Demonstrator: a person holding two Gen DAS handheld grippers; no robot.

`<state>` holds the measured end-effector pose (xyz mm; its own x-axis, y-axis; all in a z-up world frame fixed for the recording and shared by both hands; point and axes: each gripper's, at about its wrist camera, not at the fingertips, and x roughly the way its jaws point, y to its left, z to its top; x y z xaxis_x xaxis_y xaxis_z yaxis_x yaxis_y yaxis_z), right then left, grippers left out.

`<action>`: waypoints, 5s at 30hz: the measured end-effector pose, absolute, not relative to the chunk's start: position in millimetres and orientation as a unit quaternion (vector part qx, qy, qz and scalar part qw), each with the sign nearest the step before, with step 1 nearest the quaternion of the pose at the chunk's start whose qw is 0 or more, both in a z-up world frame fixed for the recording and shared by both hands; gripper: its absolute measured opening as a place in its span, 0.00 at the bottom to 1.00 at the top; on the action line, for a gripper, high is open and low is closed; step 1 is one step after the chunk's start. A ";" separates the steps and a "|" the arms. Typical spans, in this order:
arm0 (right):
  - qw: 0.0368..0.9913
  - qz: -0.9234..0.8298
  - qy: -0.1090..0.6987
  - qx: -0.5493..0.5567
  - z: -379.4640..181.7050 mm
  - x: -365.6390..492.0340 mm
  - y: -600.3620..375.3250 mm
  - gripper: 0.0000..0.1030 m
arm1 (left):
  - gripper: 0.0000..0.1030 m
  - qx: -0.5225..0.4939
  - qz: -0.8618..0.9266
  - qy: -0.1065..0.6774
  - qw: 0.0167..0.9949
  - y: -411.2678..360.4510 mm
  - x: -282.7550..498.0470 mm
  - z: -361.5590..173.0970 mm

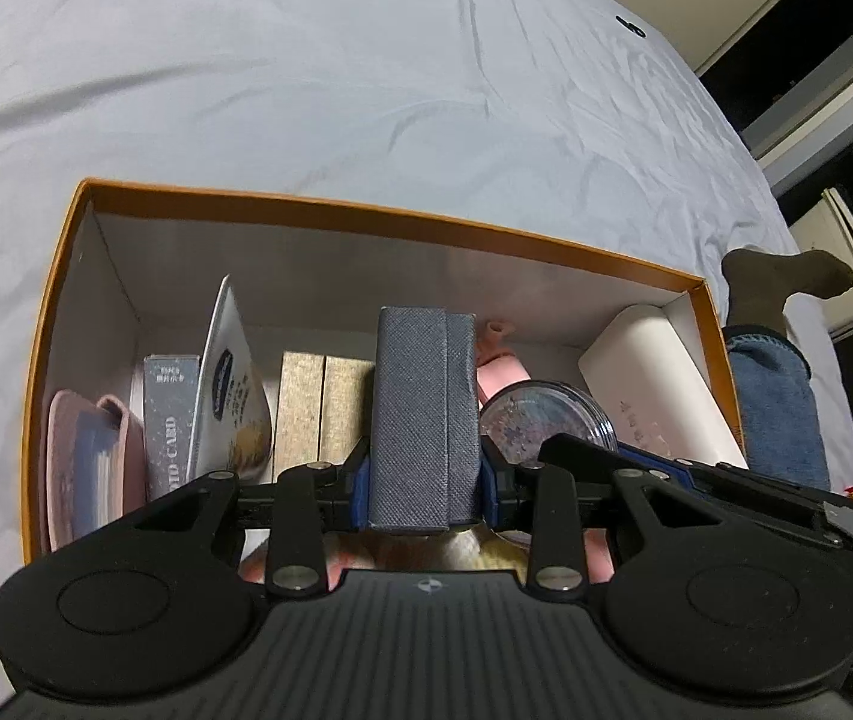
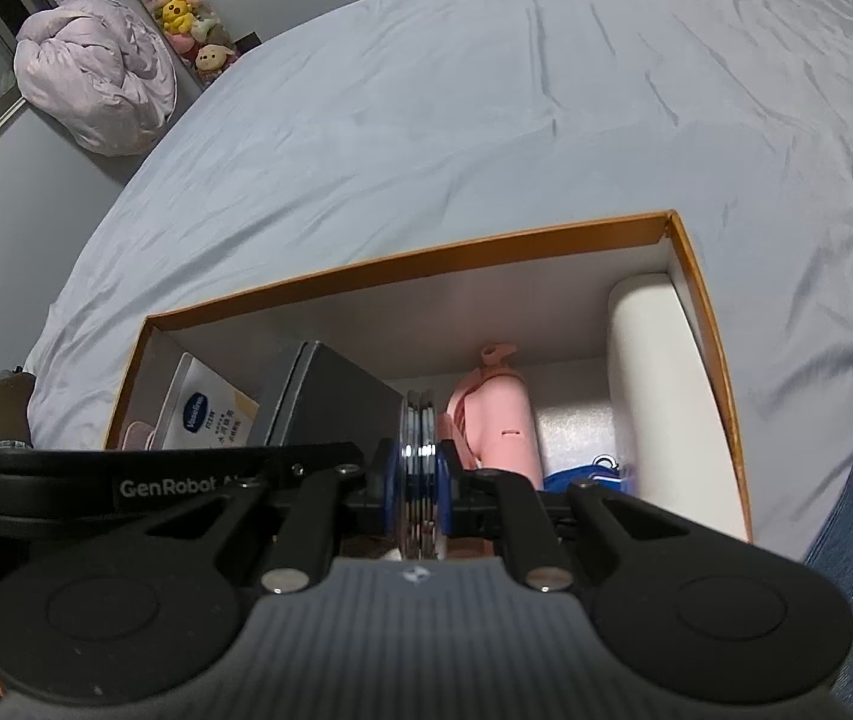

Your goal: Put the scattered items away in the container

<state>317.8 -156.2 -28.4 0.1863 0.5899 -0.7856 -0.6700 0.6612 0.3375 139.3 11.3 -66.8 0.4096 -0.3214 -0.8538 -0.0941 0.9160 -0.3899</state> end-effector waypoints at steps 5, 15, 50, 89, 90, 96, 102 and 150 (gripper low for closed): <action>0.776 0.406 0.479 -0.054 -26.3 312.7 -153.8 0.14 | 0.48 -0.206 -0.065 0.536 0.816 20.7 133.4 -62.7; 0.791 0.404 0.450 -0.091 -22.6 295.0 -144.0 0.14 | 0.39 -0.233 -0.088 0.511 0.823 35.7 119.3 -42.6; 0.804 0.414 0.403 -0.139 -24.1 267.4 -144.8 0.37 | 0.27 -0.167 -0.065 0.466 0.867 34.6 85.8 -32.1; 0.872 0.352 0.329 -0.085 -10.8 203.1 -237.4 0.91 | 0.83 -0.048 -0.001 0.370 0.928 -0.1 -22.8 -28.0; 0.871 0.348 0.337 -0.084 -13.6 204.7 -237.4 0.91 | 0.83 -0.046 -0.003 0.373 0.927 -1.4 -23.2 -30.1; 0.874 0.333 0.336 -0.107 -28.2 202.0 -234.7 0.91 | 0.83 -0.052 -0.001 0.389 0.920 -1.9 -25.6 -39.6; 0.873 0.345 0.322 -0.120 -35.1 197.9 -233.2 0.92 | 0.83 -0.054 0.005 0.394 0.917 -1.2 -26.2 -45.9; 0.873 0.349 0.318 -0.122 -39.1 200.0 -231.6 0.94 | 0.85 -0.066 0.015 0.398 0.915 -1.4 -23.6 -50.7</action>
<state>200.0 -231.6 -39.1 0.5538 0.5326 -0.6400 -0.6871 0.7265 0.0099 -23.6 -1.4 -50.7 0.6828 -0.0244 -0.7302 -0.0803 0.9909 -0.1082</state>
